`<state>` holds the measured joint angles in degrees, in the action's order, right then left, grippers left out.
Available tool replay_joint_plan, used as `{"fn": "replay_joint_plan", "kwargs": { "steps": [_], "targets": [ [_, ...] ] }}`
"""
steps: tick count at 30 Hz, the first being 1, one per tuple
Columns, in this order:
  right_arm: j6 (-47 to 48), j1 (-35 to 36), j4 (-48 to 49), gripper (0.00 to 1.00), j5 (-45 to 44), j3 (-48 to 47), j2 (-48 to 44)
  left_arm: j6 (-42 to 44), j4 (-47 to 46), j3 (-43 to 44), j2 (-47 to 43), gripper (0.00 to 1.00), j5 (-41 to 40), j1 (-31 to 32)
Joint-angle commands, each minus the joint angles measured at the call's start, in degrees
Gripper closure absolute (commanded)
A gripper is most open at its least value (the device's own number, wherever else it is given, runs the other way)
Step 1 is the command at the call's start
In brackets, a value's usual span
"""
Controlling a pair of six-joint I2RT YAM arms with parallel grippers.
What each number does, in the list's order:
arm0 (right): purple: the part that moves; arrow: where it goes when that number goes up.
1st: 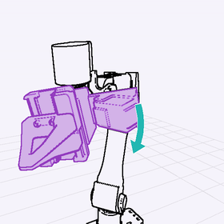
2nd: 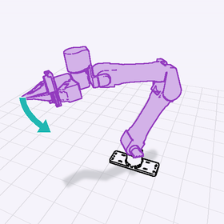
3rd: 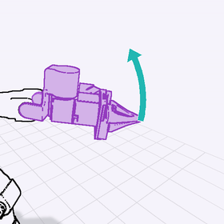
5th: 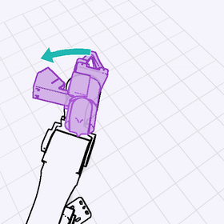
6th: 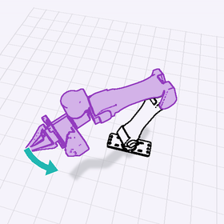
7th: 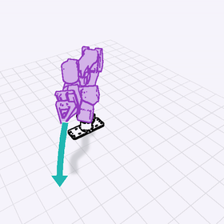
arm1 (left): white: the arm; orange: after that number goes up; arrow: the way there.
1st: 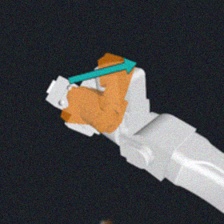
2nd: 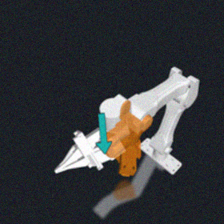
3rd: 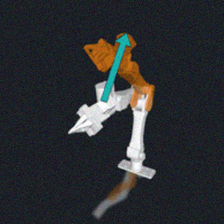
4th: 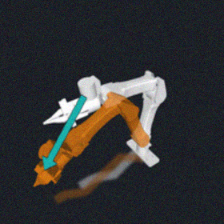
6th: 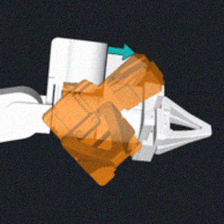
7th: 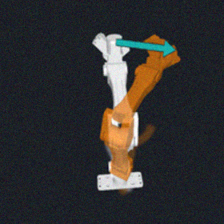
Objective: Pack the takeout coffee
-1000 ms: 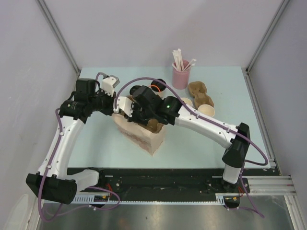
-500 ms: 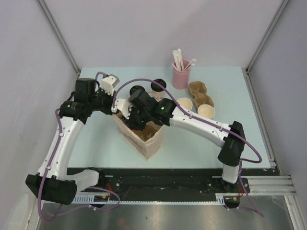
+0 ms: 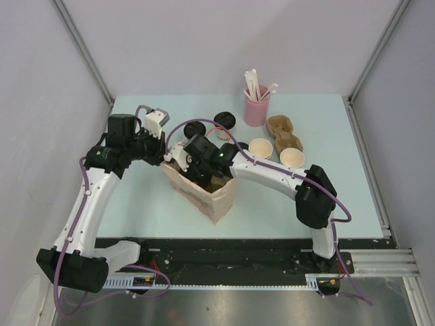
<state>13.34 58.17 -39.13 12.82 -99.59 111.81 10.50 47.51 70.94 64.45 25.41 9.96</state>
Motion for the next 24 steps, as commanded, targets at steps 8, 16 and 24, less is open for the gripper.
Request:
{"fn": "replay_joint_plan", "kwargs": {
  "steps": [8, 16, 24],
  "targets": [
    [-12.98, 0.98, -0.77, 1.0, -6.13, 3.17, 2.18, -2.94, -1.72, -0.45, -3.1, 1.0, 2.1, 0.24],
    [-17.74, 0.71, -0.94, 1.0, -8.68, 6.25, 2.45, -2.33, -1.98, -0.98, -3.1, 1.0, -0.98, 0.24],
    [-17.91, 1.07, -1.83, 1.0, -7.03, 6.77, 6.58, -2.77, -2.51, -0.36, -2.66, 0.99, 1.22, 0.15]
  ]
}}
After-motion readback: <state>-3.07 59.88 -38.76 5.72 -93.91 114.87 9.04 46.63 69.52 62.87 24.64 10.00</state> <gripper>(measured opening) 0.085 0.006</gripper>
